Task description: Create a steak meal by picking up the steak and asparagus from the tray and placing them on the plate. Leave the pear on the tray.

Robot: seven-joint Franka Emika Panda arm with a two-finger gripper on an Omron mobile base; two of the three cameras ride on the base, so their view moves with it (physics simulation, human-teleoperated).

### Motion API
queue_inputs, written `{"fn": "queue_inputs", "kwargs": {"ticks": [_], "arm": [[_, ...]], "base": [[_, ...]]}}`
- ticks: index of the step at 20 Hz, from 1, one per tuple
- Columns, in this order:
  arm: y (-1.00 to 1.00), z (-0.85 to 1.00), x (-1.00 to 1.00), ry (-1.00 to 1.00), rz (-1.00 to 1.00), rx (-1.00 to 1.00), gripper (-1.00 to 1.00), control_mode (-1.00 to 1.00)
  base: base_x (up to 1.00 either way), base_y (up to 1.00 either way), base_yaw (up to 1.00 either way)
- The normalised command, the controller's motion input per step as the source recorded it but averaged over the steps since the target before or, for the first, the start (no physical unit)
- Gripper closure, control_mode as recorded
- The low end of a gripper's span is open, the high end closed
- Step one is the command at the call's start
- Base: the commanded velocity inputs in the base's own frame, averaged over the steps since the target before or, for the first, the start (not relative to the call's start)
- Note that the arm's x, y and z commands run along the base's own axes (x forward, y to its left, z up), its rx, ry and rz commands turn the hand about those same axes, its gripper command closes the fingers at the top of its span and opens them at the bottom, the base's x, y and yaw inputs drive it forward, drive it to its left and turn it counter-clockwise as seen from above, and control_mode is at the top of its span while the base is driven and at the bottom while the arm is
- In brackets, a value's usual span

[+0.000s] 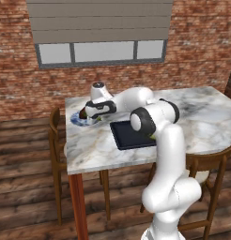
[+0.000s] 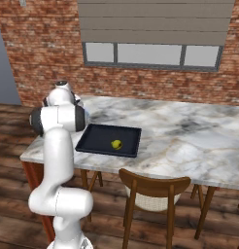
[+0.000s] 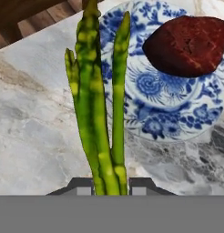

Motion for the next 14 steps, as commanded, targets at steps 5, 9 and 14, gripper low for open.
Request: {"fn": "queue_inputs", "kwargs": {"ticks": [5,9,14], "arm": [[0.08,-0.24,0.37,0.0,0.01,0.0,1.0,-1.0],[0.09,-0.22,0.41,0.0,0.01,0.0,1.0,-1.0],[0.11,-0.18,0.4,0.0,0.01,0.0,1.0,-1.0]], "base": [[0.0,0.0,0.0],[0.0,0.0,0.0],[0.0,0.0,0.0]]}}
